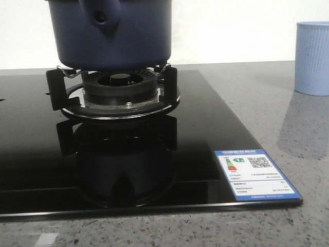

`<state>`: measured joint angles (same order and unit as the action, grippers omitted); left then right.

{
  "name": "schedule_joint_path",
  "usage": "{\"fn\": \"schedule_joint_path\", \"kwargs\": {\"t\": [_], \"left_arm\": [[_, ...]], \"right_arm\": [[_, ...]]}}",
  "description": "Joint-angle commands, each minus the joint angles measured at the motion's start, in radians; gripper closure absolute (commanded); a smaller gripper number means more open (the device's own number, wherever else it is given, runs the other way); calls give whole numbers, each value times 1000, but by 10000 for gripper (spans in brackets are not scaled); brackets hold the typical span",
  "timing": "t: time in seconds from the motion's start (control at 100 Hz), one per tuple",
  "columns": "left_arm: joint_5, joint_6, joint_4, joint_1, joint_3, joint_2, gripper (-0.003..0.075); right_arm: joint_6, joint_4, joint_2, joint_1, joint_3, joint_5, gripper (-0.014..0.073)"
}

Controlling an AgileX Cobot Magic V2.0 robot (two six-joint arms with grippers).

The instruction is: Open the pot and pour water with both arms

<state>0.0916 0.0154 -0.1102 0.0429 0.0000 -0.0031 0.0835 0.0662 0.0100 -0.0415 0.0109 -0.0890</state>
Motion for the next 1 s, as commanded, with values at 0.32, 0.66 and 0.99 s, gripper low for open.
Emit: {"fn": "schedule_joint_path", "kwargs": {"t": [0.32, 0.66, 0.99], "left_arm": [[-81, -9, -431, -2, 6, -28, 741], [5, 70, -473, -2, -183, -11, 741], [275, 380, -468, 30, -543, 285, 741]], "right_arm": [[-12, -542, 20, -5, 24, 99, 664], [-14, -458, -5, -5, -187, -65, 662], [-255, -418, -361, -4, -542, -364, 662]]}}
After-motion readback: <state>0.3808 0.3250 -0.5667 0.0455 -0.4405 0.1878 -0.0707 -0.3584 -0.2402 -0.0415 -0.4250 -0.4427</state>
